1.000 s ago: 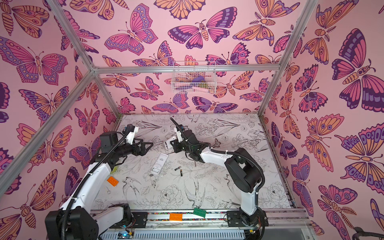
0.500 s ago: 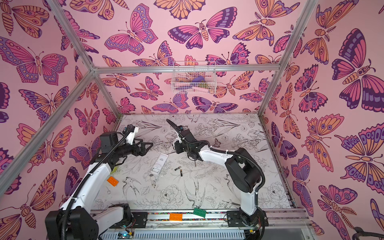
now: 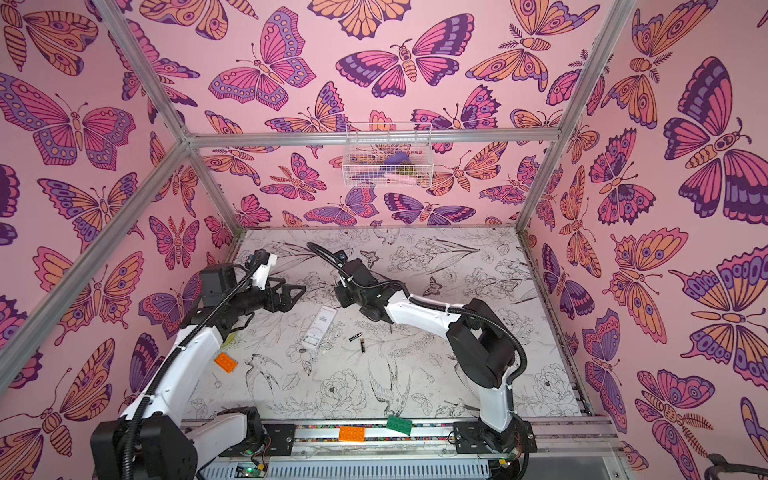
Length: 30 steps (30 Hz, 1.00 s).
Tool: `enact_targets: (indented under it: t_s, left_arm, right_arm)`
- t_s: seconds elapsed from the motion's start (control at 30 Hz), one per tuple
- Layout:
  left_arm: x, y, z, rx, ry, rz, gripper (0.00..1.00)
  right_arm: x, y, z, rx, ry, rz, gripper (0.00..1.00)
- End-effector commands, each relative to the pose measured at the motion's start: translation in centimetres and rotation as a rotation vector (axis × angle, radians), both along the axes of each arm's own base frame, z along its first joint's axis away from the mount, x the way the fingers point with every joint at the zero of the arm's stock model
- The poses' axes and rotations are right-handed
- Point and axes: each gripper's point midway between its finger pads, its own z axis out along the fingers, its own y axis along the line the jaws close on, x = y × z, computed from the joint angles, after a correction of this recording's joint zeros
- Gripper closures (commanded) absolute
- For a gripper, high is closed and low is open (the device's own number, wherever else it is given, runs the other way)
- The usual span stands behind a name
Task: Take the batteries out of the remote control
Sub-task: 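Lower the button remote onto the table with the right gripper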
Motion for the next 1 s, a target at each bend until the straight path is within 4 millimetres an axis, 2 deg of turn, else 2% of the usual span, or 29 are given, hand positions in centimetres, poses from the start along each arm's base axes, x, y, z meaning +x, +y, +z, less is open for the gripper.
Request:
enact_targets:
  t_s: [0.0,0.07,0.13,0.2,0.27,0.33,0.43,0.67,0.87,0.97]
  left_arm:
    - [0.2,0.4,-0.2,0.012,-0.014,0.016,0.02]
    - [0.3,0.6,-0.7,0.014,0.009,0.033,0.02]
    - [0.5,0.8,-1.7,0.023,0.021,0.054,0.03]
    - [0.9,0.7,-2.4,0.02,0.036,0.08,0.03]
    - [1.4,0.3,-2.8,-0.018,0.079,0.107,0.04]
    - [1.6,-0.3,-3.4,-0.074,0.136,0.12,0.05]
    - [1.7,-0.7,-3.8,-0.102,0.147,0.126,0.07]
    - [1.7,-0.3,-3.5,-0.018,0.083,0.1,0.06]
    - [1.5,-0.5,-3.0,0.017,0.063,0.067,0.06]
    - [1.4,-0.6,-3.0,0.032,0.046,0.047,0.06]
  right_arm:
    - [1.1,-0.3,-0.2,-0.119,0.027,-0.037,1.0]
    - [-0.2,0.4,2.7,0.019,-0.022,-0.018,1.0]
    - [-0.3,0.3,5.3,0.224,-0.089,-0.045,1.0]
    - [0.4,0.5,5.1,0.225,-0.047,-0.048,1.0]
    - [0.0,1.1,4.8,0.209,-0.007,-0.011,1.0]
    - [-0.4,1.3,5.7,0.267,-0.006,-0.003,1.0]
    - [-0.1,0.5,6.4,0.297,-0.031,-0.039,1.0]
    - [0.8,-3.3,5.4,0.504,0.127,-0.117,1.0]
    - [1.0,-6.9,3.5,0.692,0.273,-0.192,0.93]
    - [0.9,-8.7,2.1,0.72,0.314,-0.239,0.91]
